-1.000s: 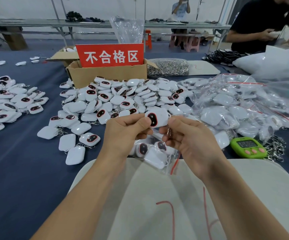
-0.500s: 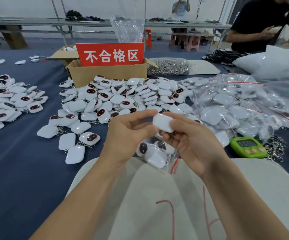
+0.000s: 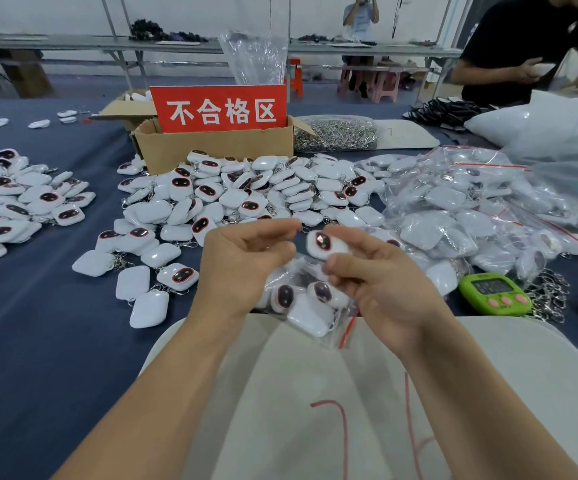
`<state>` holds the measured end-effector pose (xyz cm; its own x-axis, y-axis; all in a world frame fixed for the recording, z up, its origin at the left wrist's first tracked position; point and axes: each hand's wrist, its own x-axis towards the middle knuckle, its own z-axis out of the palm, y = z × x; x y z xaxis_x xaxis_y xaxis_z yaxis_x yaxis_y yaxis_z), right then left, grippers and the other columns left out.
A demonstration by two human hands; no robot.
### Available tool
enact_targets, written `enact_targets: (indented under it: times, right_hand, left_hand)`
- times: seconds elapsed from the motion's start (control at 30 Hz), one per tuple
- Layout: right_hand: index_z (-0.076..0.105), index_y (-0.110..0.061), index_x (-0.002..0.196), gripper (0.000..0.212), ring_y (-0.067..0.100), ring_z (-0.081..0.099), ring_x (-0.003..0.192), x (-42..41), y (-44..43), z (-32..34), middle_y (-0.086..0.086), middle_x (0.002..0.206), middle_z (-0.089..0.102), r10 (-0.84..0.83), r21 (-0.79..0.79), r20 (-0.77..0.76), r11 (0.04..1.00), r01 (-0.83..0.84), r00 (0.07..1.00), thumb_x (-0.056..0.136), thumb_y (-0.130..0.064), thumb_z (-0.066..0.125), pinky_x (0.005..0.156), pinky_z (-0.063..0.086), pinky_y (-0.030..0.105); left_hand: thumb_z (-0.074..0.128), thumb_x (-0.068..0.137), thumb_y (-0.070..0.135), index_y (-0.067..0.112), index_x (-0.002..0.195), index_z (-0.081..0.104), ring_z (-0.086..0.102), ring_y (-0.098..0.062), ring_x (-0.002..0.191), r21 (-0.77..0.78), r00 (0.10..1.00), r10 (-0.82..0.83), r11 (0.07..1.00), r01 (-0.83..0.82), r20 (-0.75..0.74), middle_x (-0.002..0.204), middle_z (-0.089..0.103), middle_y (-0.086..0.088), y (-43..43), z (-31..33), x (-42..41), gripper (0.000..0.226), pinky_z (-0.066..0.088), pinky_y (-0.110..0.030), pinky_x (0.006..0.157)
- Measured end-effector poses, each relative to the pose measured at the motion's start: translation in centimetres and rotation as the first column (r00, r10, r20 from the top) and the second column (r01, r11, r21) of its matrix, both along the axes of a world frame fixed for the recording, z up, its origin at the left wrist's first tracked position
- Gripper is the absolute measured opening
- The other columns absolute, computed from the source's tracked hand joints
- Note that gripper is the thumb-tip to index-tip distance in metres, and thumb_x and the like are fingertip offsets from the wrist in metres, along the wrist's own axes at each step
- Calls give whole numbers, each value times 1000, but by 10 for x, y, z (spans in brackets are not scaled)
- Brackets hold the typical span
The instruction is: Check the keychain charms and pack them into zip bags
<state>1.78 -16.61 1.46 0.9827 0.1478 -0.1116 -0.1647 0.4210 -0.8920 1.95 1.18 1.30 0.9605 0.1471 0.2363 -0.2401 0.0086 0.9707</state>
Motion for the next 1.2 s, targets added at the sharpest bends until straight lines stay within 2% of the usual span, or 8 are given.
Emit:
enact_targets:
  times: [0.1, 0.2, 0.3, 0.47, 0.6, 0.77, 0.97, 1.2]
  right_hand:
    - [74, -8, 110, 40, 15, 66, 63, 5, -14, 0, 10, 77, 72, -188, 29, -42, 981, 190, 981, 81, 19, 64, 62, 56, 20]
    - [74, -3, 100, 33, 13, 69, 66, 6, -19, 1, 10, 82, 73, -214, 2, -62, 977, 214, 975, 82, 19, 58, 58, 53, 19]
    - [73, 1, 102, 25, 17, 72, 68, 5, -14, 2, 14, 89, 77, -236, 30, -92, 970, 240, 967, 89, 14, 56, 61, 56, 20]
    - [66, 2, 102, 9, 25, 75, 69, 3, -7, 6, 15, 83, 76, -261, 134, -148, 950, 281, 954, 97, 2, 59, 59, 60, 26]
    - [69, 1, 93, 11, 21, 73, 67, 1, -5, 8, 13, 82, 76, -250, 67, -93, 964, 256, 964, 98, 0, 59, 58, 58, 25]
    - [71, -1, 94, 12, 18, 71, 66, 1, -6, 8, 11, 83, 77, -259, -2, -62, 966, 259, 964, 98, -1, 59, 58, 58, 23]
    - [74, -4, 94, 14, 16, 67, 67, 0, -7, 6, 9, 84, 76, -233, -122, 5, 965, 232, 973, 96, -1, 60, 57, 54, 21]
    - [74, -6, 93, 26, 15, 68, 71, -1, -6, 4, 10, 83, 74, -254, -171, 7, 953, 252, 967, 88, 15, 60, 70, 59, 23]
  left_hand:
    - [75, 85, 0, 35, 82, 84, 74, -4, 90, -86, 976, 204, 974, -210, -70, 90, 80, 7, 8, -3, 5, 37, 54, -15, 76]
    - [71, 84, -3, 28, 77, 84, 72, -4, 87, -173, 943, 312, 928, -329, -120, 89, 80, 5, 19, -4, 12, 34, 52, -16, 75]
    - [69, 81, -7, 22, 77, 83, 70, -3, 81, -222, 931, 338, 905, -362, -140, 87, 80, 1, 21, -5, 14, 32, 50, -12, 69]
    - [67, 81, -10, 25, 72, 83, 70, 0, 77, -234, 936, 328, 907, -350, -127, 85, 80, 2, 20, -5, 14, 39, 50, -9, 66]
    - [66, 82, -9, 30, 70, 83, 69, 3, 75, -194, 928, 349, 909, -369, -134, 83, 80, 6, 19, -5, 14, 44, 48, -7, 64]
    - [60, 82, -10, 33, 68, 81, 68, 7, 74, -102, 921, 362, 920, -378, -145, 81, 79, 11, 17, -7, 12, 51, 47, -5, 60]
    - [54, 83, -11, 44, 70, 79, 70, 4, 82, -3, 917, 373, 926, -378, -143, 82, 78, 14, 14, -7, 10, 62, 50, -20, 79]
    - [49, 76, -6, 46, 70, 78, 71, 2, 84, 3, 856, 511, 859, -512, -80, 80, 78, 16, 22, -6, 9, 61, 50, -19, 79]
